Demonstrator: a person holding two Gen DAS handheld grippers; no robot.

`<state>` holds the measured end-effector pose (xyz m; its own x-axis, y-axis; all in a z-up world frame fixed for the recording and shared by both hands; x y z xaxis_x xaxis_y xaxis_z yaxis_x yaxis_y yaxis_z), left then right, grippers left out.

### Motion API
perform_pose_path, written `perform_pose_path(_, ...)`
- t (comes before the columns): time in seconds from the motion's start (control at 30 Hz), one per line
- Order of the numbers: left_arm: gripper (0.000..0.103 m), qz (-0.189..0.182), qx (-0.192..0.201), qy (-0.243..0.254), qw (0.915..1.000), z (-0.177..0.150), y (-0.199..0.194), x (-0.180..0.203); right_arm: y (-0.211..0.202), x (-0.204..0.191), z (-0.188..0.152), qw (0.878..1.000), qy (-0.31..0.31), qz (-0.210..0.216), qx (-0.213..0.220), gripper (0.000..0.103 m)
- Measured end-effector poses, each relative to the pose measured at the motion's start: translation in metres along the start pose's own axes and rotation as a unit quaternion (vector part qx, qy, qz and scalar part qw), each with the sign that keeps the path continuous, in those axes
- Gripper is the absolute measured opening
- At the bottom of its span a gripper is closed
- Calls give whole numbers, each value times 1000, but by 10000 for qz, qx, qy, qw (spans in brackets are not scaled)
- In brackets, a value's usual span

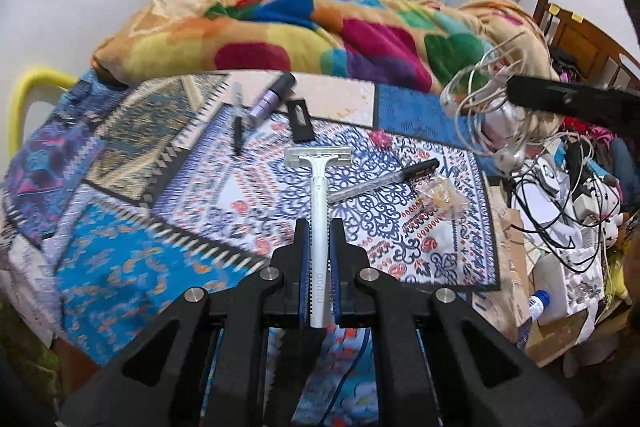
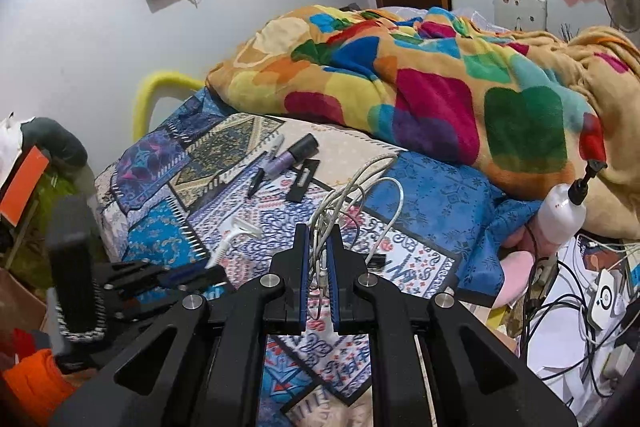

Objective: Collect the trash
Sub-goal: 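Carry the razor and earphones with both tools over the white bin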

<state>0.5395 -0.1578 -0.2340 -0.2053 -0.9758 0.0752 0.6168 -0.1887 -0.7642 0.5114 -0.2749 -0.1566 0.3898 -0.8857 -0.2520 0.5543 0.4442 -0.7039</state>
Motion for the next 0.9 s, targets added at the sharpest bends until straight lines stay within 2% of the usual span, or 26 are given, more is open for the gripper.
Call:
perform_pose_path(0.2, 8, 134, 243, -122, 9995, -6, -57, -23, -17, -38, 2, 9997, -221, 66, 91, 8)
perform_pose_path(0.47, 8, 384, 546, -450, 9968, -30, -130, -70, -37, -112, -1, 9975, -614, 291, 215, 8)
perform_pose_path(0.7, 8, 741, 740, -875, 9906, -68, -188, -126, -39, -178, -12, 9938, -929, 573, 193, 8)
perform_pose_path(0.9, 8, 1033, 772, -1228, 9840, -109, -222, -175, -26, -240, -29, 9885, -1219, 894, 37, 8)
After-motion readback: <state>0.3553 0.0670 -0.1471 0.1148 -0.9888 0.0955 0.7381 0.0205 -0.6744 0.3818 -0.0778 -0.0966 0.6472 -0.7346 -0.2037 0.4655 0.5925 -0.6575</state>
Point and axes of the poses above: each gripper's, at about its wrist camera, not at the fingertips, and y roughly the way its jaws point, x to its right, z to its top, the point moved 6 cm from there along y, roughly the way its jaws point, and after that the axes turned 1 degree about -x, right-handed, at the moved point
